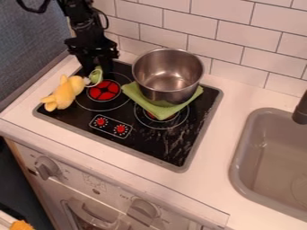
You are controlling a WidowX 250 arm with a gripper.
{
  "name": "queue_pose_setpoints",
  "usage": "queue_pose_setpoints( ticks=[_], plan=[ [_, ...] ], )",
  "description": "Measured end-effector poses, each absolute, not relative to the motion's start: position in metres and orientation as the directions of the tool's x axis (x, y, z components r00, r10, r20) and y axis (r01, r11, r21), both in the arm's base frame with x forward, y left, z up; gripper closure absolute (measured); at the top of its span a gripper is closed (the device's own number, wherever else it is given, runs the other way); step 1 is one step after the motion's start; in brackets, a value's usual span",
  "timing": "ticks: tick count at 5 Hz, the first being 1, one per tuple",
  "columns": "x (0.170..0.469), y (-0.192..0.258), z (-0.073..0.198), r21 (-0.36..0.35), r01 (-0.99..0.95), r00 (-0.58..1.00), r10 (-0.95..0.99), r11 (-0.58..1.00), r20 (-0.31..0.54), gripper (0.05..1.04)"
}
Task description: Move the green spatula to the lower side of the right burner
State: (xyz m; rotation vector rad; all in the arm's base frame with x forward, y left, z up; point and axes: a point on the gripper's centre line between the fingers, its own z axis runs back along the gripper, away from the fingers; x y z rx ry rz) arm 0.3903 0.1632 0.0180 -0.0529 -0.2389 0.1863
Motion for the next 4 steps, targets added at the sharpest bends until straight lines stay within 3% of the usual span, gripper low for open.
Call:
queue_pose_setpoints(
  ticks=[1,2,4],
  plan=[
    [0.401,0.166,0.038,-0.103,-0.197,0.929,0.219,0.975,0.297,0.509],
    [0.409,0.163,0.078,-0.117,-0.193,0.891,0.224,0.974,0.394,0.509],
    [0.372,0.12,0.122,-0.115,-0.165,0.872,0.2,0.98,0.448,0.509]
  ],
)
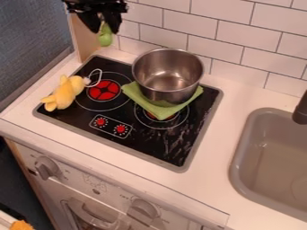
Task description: Move the green spatula to the lower side of the right burner
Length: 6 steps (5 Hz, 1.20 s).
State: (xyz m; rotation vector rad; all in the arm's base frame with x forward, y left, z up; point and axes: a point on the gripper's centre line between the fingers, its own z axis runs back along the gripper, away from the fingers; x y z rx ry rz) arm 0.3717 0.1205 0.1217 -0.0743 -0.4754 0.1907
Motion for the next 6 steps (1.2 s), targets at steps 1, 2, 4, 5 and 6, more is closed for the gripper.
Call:
queue_pose_setpoints(
  ticks=[1,2,4,5,6],
  plan=[
    [0.353,0.096,0.137,-0.141,-0.161,0.858,0.209,0.977,0.47,0.509],
    [0.339,0.069,0.151,-0.152,-0.125,0.846,0.185,0.981,0.499,0.509],
    [0.317,0.01,0.127,-0.144,-0.004,0.877,0.072,0.99,0.475,0.509],
    [0.306,-0.018,0.106,-0.127,0.064,0.885,0.002,0.99,0.465,0.509],
    [0.299,-0.035,0.094,-0.119,0.064,0.884,-0.001,0.991,0.468,0.509]
  ],
)
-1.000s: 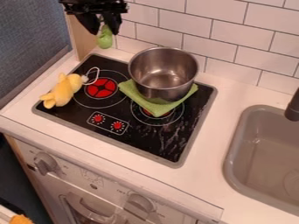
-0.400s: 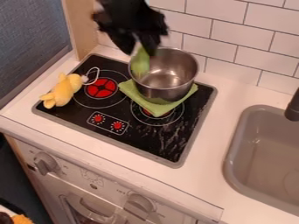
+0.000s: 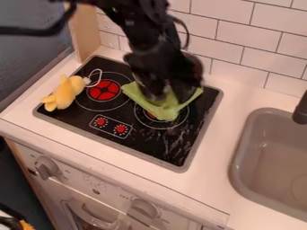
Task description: Move the green spatula to the lower side of the right burner
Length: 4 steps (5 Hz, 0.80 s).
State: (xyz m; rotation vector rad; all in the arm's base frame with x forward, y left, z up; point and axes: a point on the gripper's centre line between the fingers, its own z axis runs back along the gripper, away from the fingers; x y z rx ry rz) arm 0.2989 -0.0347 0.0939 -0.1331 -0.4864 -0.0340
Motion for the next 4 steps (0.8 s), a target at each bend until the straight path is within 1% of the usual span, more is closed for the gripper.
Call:
queue_pose_setpoints(
  ticks=[1,2,4],
  plan=[
    [0.284,-0.04,0.077,-0.122,0.005,0.887,0.052,0.992,0.459,0.508],
    [0.276,-0.038,0.059,-0.115,-0.044,0.894,0.09,0.992,0.438,0.509],
    [0.277,-0.036,0.026,-0.102,-0.078,0.919,0.112,0.992,0.378,0.509]
  ],
)
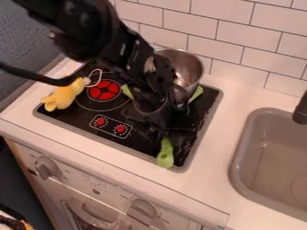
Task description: Move the green spatula to the lower side of the right burner
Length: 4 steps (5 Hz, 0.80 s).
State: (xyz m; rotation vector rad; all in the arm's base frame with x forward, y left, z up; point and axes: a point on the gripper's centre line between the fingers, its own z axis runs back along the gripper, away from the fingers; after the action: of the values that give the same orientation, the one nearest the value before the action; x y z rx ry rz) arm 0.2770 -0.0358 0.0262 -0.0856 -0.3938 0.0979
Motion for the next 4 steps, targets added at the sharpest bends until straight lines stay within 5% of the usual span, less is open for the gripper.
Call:
queue_pose_setpoints(
  ticks=[1,2,4],
  plan=[
    [0.282,-0.035,0.018,-0.098,-0.092,0.924,0.121,0.991,0.363,0.433],
    [0.285,-0.036,0.019,-0.095,-0.097,0.933,0.124,0.991,0.337,0.144],
    [0.284,-0.034,0.031,-0.093,-0.085,0.932,0.112,0.992,0.345,0.081]
  ],
)
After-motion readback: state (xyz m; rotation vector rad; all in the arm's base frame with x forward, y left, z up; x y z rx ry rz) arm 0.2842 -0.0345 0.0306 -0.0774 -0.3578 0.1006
